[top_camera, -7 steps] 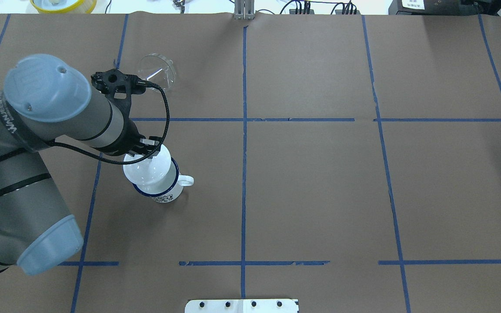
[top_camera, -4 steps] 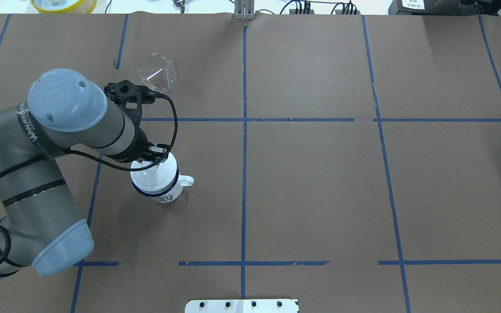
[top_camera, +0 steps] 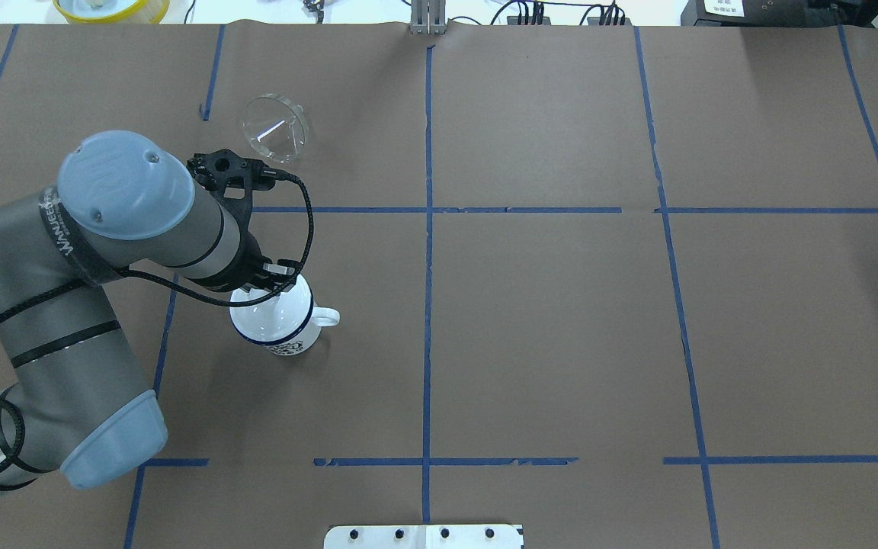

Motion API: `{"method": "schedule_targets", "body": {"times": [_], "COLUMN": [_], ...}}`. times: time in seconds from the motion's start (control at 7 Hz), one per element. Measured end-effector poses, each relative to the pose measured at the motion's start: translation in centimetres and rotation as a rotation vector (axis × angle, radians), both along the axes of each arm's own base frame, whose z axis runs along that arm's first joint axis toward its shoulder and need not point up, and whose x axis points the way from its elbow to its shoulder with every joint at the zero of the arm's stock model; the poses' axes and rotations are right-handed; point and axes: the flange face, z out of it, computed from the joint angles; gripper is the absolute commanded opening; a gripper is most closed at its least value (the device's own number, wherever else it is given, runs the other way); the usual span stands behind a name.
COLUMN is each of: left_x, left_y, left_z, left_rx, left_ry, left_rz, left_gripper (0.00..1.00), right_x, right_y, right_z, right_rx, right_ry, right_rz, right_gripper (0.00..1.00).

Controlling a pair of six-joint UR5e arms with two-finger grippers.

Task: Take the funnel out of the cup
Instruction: 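Lower the lid onto the mug opening with the left gripper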

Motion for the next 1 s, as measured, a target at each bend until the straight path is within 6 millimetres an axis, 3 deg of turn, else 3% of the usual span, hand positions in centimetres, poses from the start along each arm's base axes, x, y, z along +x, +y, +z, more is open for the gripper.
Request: {"method": "schedule_targets", "body": {"times": [0.71,0.86,1.0], "left_x": [0.43,0.42,0.42], "left_y": [0.45,0.45,0.44], "left_z": [0.23,0.28,0.39], "left_rx": [-0.001,-0.001,-0.001], "left_ry": [-0.004,-0.005,-0.007], "left_rz": [0.01,0.011,0.011], "left_gripper": [0.0,0.38,0.97], "right_x": [0.0,0.0,0.0], "right_y": [0.0,0.0,0.0], "right_z": [0.0,0.0,0.0], "right_rx": [0.0,0.0,0.0], "right_ry": [0.0,0.0,0.0], "right_rz": [0.0,0.0,0.0], "right_gripper": [1.0,1.0,1.0]}}
